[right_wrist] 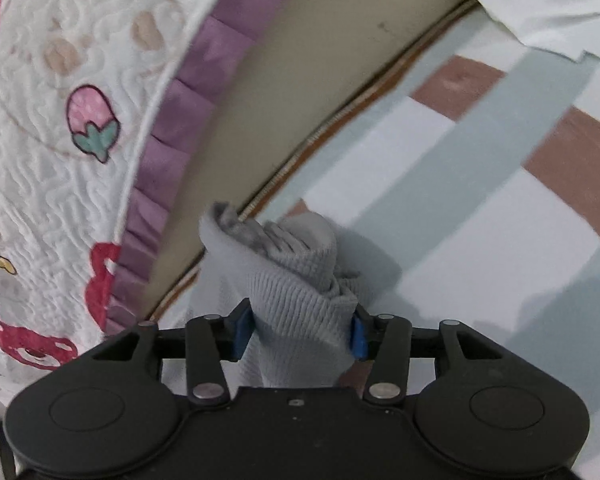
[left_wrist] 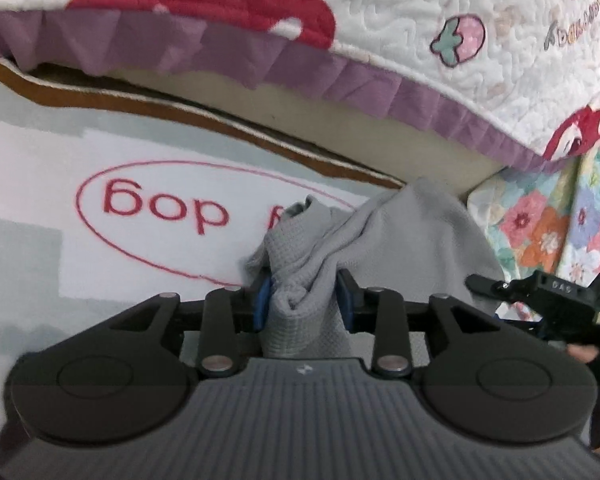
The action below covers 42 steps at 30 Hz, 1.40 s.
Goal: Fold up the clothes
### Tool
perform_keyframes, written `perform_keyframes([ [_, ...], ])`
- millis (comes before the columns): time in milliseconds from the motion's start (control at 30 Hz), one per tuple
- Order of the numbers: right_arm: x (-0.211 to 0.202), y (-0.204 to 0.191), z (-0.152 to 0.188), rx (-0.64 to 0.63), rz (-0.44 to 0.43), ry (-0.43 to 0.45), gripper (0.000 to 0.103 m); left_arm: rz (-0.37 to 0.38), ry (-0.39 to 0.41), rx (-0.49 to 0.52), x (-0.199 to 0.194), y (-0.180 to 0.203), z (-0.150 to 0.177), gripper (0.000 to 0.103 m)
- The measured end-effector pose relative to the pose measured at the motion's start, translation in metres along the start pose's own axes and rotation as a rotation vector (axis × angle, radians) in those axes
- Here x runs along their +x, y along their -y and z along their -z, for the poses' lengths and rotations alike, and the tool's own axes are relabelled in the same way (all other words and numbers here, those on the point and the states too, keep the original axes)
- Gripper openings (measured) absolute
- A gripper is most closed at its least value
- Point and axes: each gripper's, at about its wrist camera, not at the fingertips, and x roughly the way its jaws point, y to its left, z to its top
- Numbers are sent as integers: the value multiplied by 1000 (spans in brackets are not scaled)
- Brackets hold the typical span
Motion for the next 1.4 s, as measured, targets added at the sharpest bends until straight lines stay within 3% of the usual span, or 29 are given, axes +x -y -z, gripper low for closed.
perform_keyframes([
  [67, 2, 5, 5, 33, -12, -2, 60, -31, 20, 72, 0, 5, 4, 21],
  [200, 17, 8, 7, 74, -33, 11, 62, -50, 63, 191, -10, 28, 6, 16],
  [233, 20, 5, 7, 69, -37, 26, 55, -39, 76, 201, -14, 31, 4, 15],
  [267, 20, -2, 5, 44, -43, 38, 42, -10, 88, 189, -19, 33, 0, 15],
  [333, 15, -21, 0, -31, -65, 61, 39, 21, 102, 166, -30, 37, -9, 15],
  [433, -4, -57, -4, -146, -119, 109, 38, 7, 168, 160, -70, 49, -18, 15],
  [533, -18, -88, -1, -183, -202, 114, 38, -45, 233, 182, -116, 63, -22, 15],
  [633, -25, -119, 6, -223, -278, 88, 37, -96, 297, 203, -165, 76, -20, 15],
  [767, -36, -159, 28, -268, -363, 18, 37, -143, 307, 133, -231, 72, 6, 15],
  [933, -66, -207, 75, -383, -410, -92, 37, -253, 312, 27, -303, 66, 40, 15],
  [1100, -89, -232, 118, -371, -450, -200, 37, -372, 294, 86, -365, 83, 67, 15],
  [1200, -89, -260, 137, -388, -460, -272, 37, -459, 333, 100, -408, 91, 75, 15],
  [1300, -90, -306, 155, -445, -525, -324, 37, -591, 403, 110, -457, 98, 76, 15],
  [1400, -94, -367, 171, -525, -618, -379, 37, -722, 446, 199, -509, 110, 71, 15],
])
